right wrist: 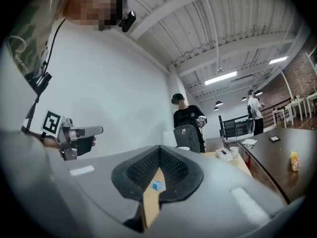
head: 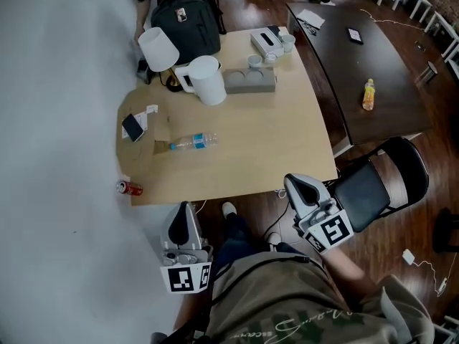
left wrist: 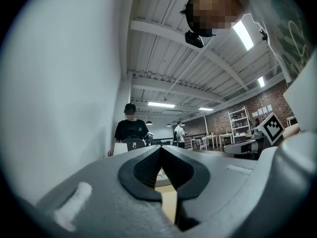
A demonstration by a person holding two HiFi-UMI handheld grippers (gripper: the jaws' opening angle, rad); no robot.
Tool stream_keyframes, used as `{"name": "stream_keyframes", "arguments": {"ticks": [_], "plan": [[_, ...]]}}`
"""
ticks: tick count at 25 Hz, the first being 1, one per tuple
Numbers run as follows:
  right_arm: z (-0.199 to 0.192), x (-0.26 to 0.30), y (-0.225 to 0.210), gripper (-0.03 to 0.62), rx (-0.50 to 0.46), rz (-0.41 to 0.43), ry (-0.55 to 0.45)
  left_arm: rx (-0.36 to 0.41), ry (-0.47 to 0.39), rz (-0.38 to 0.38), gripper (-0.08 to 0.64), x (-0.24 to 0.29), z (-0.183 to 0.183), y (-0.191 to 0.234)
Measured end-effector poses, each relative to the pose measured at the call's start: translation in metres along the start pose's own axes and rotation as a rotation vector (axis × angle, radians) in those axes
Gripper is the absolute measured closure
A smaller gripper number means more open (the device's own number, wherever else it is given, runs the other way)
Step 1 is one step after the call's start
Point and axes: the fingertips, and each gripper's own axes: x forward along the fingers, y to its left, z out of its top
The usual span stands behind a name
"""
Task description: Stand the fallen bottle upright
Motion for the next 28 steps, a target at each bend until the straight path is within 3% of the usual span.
{"name": "stream_keyframes", "arguments": {"ticks": [13,18,22,28], "plan": [[-0.016,0.152,0.002,0.589,-0.050,-0.030,0.114,-0.086,0.021,-0.085,0.555,0.107,-0.035,0.129],[-0.027,0.199,0.012,0.589,-0.038,-0.048,0.131,-0.103,0.026,-0.113,0.555,0.138,-0.044,0.160],[-0.038,0.232,0.019,0.589,-0.069,0.014,0.180,-0.121,0.010,-0.096,0.555,0.153,-0.046,0.175],[-0.080,0.281,0.031,0.589,-0.271,0.210,0.394,-0.137,0.026,-0.058,0.555,0.166,-0.052,0.184]]}}
